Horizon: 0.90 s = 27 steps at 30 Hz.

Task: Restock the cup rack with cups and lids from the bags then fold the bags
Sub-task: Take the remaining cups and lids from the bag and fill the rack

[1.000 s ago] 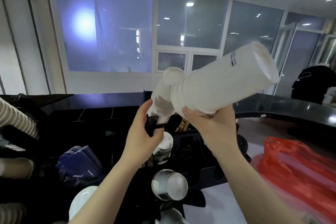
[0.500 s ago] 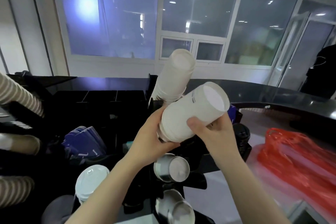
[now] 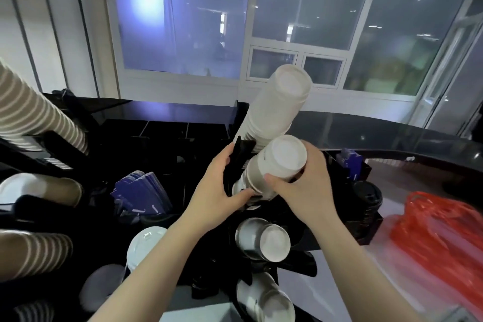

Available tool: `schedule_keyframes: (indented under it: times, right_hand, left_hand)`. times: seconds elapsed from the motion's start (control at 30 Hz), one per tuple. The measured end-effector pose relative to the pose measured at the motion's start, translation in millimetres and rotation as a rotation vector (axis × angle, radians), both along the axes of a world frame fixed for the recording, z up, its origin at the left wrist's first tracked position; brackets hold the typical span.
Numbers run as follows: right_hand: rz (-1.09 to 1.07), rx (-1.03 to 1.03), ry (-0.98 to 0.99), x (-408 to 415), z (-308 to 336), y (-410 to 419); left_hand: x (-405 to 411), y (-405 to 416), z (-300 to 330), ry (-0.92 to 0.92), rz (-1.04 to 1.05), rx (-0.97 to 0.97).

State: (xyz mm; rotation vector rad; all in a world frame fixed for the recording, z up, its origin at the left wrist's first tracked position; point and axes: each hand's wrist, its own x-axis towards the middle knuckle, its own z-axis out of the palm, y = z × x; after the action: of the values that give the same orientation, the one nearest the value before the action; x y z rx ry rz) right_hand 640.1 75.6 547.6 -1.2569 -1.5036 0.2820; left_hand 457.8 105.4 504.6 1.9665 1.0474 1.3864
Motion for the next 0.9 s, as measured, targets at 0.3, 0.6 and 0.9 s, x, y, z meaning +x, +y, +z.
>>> schedule_keyframes:
  times: [0.3, 0.6, 0.9]
  right_hand:
    - [-0.159, -0.221, -0.437, -4.9, -20.1, 23.7]
    - [-0.017, -0.24, -0.22, 14.0, 11.5, 24.2]
    - [0.024, -0.028, -0.065, 4.6, 39.1, 60.3]
  left_hand:
    - [-13.4, 5.6, -5.6, 0.023, 0.037, -0.043]
    - [-13.3, 20.9, -0.7, -0.032, 0.042, -0.056]
    - [15.2, 66.7, 43.9, 0.049, 0.008, 0.016]
